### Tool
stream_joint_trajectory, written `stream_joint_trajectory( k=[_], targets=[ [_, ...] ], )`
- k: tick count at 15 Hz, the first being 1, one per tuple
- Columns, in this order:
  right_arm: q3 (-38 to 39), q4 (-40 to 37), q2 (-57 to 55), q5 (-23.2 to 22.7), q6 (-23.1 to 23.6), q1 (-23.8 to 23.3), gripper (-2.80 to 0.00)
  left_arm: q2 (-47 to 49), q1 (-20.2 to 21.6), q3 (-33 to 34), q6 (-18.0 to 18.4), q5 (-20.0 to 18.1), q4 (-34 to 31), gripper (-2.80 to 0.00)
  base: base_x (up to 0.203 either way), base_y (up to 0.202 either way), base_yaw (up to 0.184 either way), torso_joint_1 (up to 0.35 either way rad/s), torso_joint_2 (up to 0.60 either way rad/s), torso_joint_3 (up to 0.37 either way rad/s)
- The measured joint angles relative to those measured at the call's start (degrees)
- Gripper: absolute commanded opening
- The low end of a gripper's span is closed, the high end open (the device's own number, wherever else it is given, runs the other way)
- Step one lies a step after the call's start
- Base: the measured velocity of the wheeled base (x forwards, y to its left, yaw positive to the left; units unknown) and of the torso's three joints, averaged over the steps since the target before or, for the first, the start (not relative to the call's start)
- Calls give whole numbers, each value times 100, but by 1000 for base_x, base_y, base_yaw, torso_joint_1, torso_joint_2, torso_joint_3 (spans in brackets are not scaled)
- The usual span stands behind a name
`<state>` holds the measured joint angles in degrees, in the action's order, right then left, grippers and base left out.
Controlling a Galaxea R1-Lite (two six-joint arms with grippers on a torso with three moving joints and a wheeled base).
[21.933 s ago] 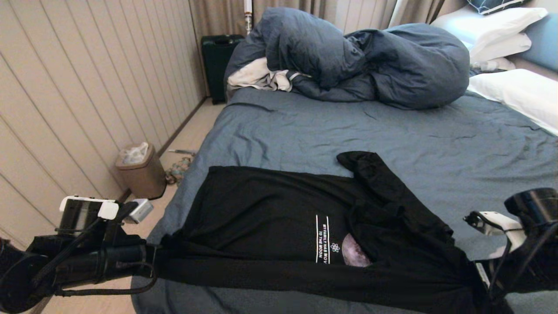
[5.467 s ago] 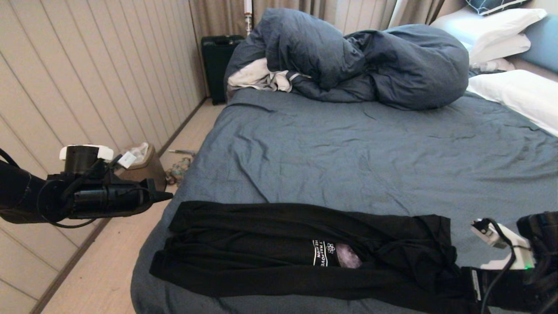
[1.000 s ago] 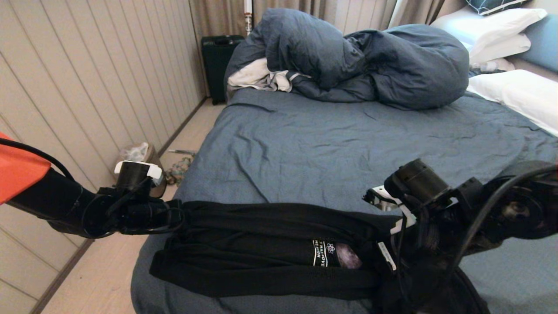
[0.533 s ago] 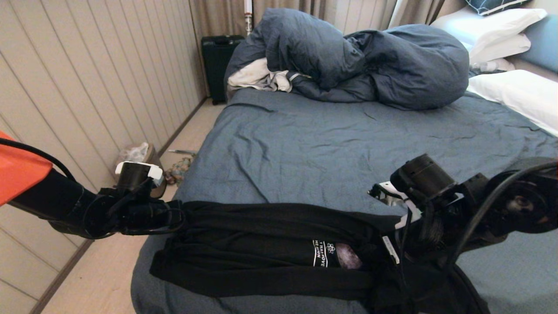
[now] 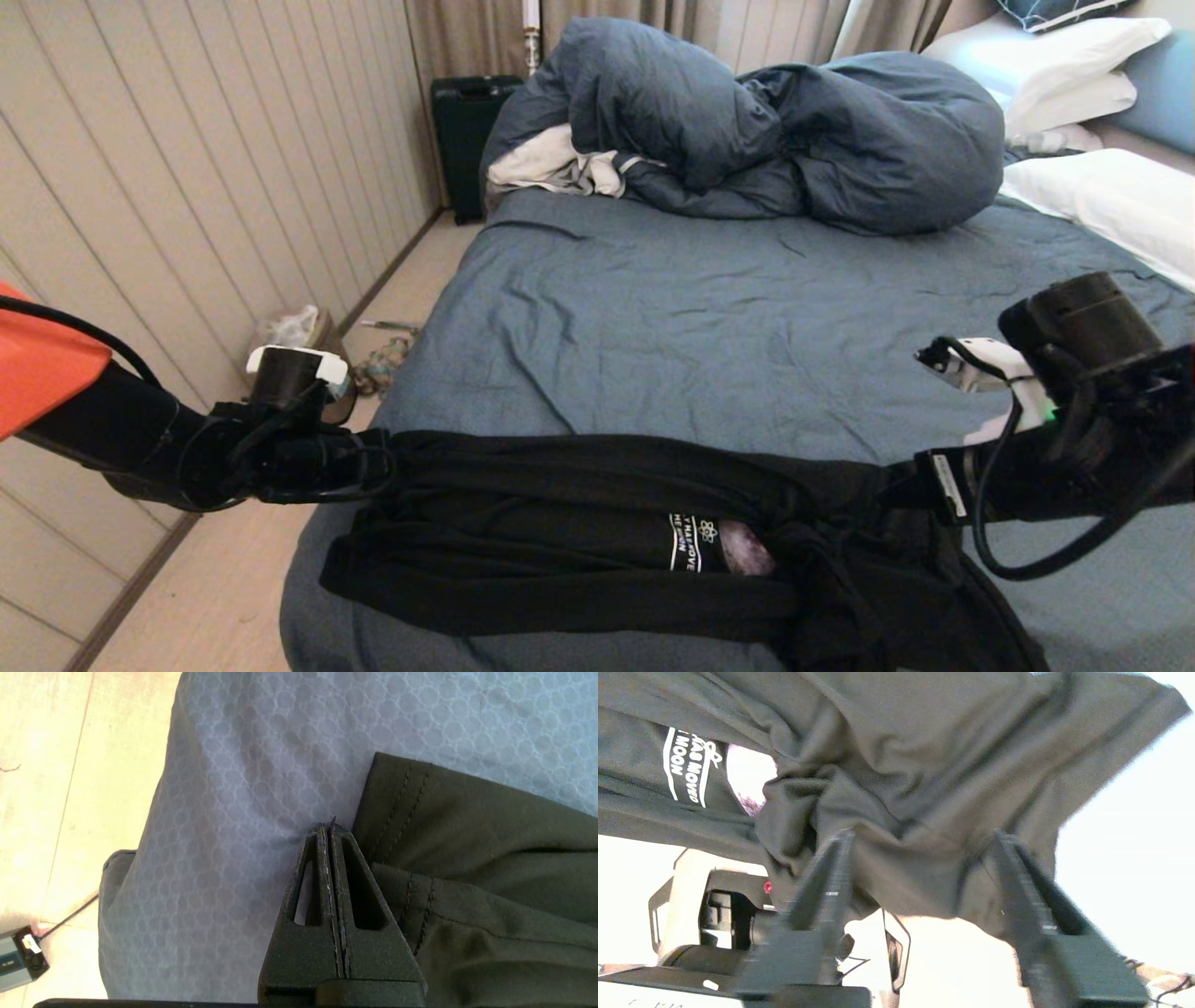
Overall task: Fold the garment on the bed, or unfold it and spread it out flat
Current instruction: Fold the black T-shirt
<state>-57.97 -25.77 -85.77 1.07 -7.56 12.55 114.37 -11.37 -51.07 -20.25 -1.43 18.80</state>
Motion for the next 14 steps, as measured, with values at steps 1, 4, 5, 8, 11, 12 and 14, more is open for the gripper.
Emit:
stream_joint_trajectory(
  k=[1, 4, 5, 8, 11, 12, 14],
  targets=[
    [61, 1, 76, 7, -23, -28, -280, -59, 0, 29, 0, -27, -9, -280, 0, 0, 0, 0, 0, 0],
    [270, 99, 136, 27, 7, -61, -280, -383, 7, 213, -1, -419, -12, -280, 0, 0, 0, 0, 0, 0],
    [312, 181, 101, 22, 7, -61, -280, -484, 19, 283, 0, -706, -11, -280, 0, 0, 0, 0, 0, 0],
    [776, 744, -23, 18, 6, -61, -280, -699, 154, 420, 49, -1371, 2, -280, 0, 0, 0, 0, 0, 0],
    [1618, 1677, 43, 104, 52, -65, 0, -732, 176, 444, 60, -1396, -1, -280, 0, 0, 0, 0, 0, 0],
    [1821, 1894, 89, 113, 91, -65, 0, -723, 178, 449, 60, -1401, -1, -280, 0, 0, 0, 0, 0, 0],
    [1983, 1994, 124, 118, 92, -65, 0, -701, 182, 464, 74, -1409, -11, -280, 0, 0, 0, 0, 0, 0]
  ],
)
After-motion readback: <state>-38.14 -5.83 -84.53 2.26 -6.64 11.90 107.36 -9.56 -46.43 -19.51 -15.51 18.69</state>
